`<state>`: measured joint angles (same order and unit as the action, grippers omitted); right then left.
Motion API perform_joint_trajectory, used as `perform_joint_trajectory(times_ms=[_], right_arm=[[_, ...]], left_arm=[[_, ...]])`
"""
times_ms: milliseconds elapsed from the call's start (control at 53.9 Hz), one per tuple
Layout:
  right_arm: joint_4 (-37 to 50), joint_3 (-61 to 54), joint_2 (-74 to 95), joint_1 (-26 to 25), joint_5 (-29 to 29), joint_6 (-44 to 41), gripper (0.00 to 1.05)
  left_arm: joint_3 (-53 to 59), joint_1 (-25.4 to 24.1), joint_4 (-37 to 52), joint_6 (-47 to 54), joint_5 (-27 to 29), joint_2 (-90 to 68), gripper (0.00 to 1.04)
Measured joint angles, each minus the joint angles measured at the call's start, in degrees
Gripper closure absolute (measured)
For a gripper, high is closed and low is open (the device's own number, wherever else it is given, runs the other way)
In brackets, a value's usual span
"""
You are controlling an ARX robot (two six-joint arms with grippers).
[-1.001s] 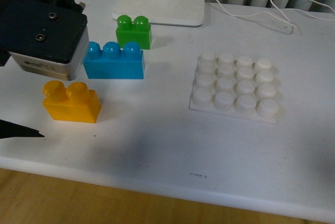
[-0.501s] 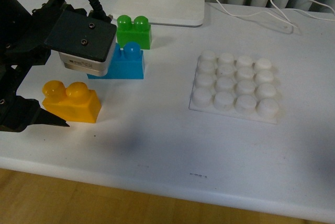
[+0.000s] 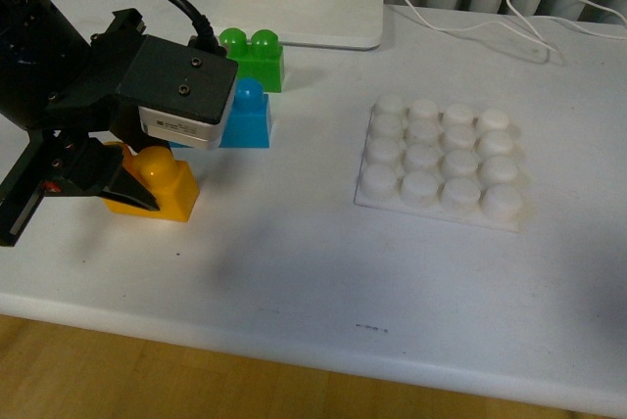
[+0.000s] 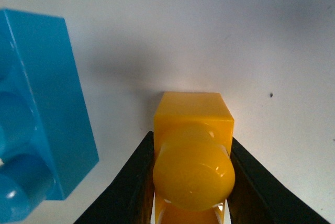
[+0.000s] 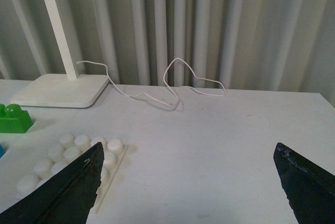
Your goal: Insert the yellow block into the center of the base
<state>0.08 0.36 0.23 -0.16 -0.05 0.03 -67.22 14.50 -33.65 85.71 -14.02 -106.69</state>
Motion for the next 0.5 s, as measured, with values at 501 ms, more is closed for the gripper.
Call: perform_joint_trajectory(times_ms=[501], right_arm=[[0.0, 0.0, 0.0, 0.0, 0.0, 0.0, 0.09]], left_arm=[[-17.57, 12.63, 1.36, -10.84, -4.57, -4.15, 0.73]])
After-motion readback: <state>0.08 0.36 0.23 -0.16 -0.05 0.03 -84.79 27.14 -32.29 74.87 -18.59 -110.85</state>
